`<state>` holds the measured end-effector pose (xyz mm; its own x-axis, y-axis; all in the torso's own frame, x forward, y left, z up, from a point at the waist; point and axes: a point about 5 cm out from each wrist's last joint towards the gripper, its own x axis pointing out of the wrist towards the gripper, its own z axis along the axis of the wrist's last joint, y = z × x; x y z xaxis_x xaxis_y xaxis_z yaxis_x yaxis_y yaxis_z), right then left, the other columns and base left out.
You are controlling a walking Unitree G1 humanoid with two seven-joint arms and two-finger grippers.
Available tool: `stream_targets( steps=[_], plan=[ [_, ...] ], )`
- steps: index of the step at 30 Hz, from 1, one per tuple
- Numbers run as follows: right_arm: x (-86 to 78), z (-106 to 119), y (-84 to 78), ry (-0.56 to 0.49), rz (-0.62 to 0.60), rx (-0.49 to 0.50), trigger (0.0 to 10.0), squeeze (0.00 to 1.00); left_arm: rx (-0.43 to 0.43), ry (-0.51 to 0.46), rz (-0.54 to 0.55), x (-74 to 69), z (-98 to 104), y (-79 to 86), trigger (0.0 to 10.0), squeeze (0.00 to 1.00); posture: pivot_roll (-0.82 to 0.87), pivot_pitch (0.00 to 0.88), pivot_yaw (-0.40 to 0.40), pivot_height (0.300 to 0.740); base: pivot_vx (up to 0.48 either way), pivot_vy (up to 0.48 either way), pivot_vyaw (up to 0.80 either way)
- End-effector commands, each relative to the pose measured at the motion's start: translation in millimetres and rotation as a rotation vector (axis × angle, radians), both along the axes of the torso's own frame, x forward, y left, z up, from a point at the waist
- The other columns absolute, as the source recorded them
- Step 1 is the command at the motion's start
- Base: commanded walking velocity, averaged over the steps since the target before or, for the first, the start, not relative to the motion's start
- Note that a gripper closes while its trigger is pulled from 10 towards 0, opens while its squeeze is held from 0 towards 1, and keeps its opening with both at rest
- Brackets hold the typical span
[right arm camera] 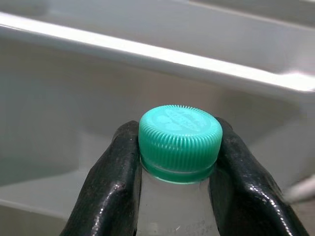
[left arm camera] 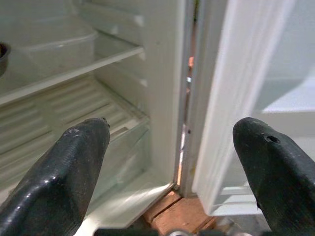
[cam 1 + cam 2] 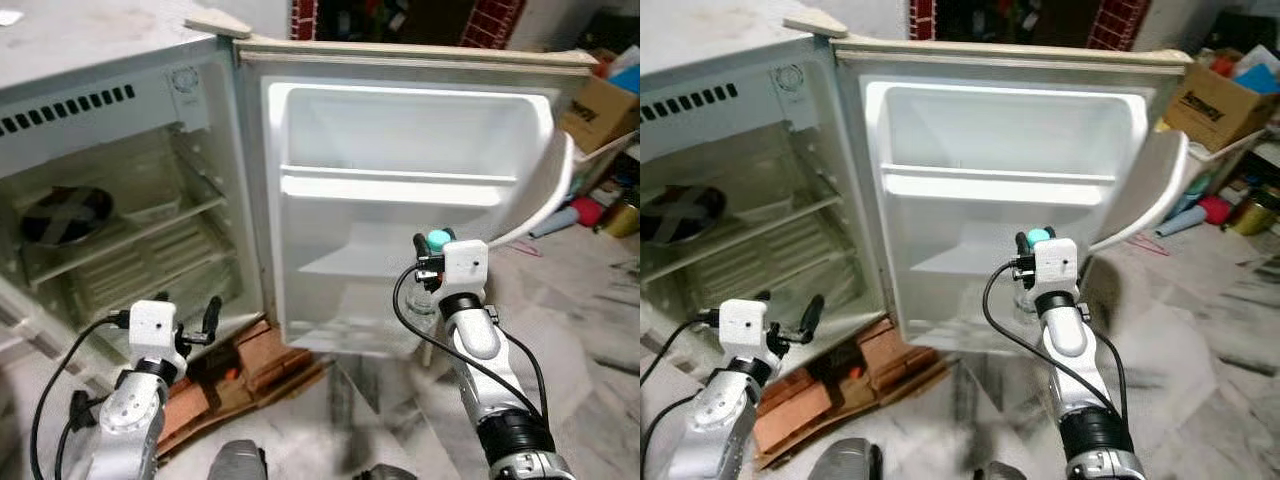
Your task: Restocking fridge
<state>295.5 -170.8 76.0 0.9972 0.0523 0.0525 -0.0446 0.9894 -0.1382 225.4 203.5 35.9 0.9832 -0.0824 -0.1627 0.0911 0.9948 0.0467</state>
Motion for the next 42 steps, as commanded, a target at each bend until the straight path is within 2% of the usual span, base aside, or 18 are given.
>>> stream_targets(
  steps=[1, 14, 26, 33, 42],
  plan=[
    [2.7, 8.2, -1.5, -0.038, -0.011, 0.002, 10.0, 0.0, -0.003, -0.006, -0.005, -0.3, 2.5, -0.7, 10.0, 0.0, 0.1, 0.041, -0.046, 0.74, 0.0, 0.0, 0.0],
    [4.8, 9.1, -0.5, -0.039, -0.009, 0.016, 10.0, 0.0, -0.004, -0.008, -0.01, 2.5, 4.0, -3.5, 10.0, 0.0, 0.1, 0.04, -0.042, 0.74, 0.0, 0.0, 0.0],
    [4.3, 9.1, 0.7, -0.041, -0.004, 0.022, 10.0, 0.0, -0.001, -0.009, -0.014, 5.0, 5.1, -4.1, 10.0, 0.0, 0.1, 0.045, -0.042, 0.695, 0.0, 0.0, 0.0],
    [4.7, 8.8, 1.1, -0.04, -0.004, 0.025, 10.0, 0.0, 0.003, -0.006, -0.011, 5.5, 5.0, -2.8, 10.0, 0.0, 0.1, 0.046, -0.04, 0.647, 0.0, 0.0, 0.0],
    [5.8, 10.0, 1.1, -0.043, -0.007, 0.019, 10.0, 0.0, 0.013, -0.011, -0.007, 7.2, 6.7, 0.1, 10.0, 0.0, 0.1, 0.061, -0.04, 0.647, 0.0, 0.0, 0.0]
  ],
)
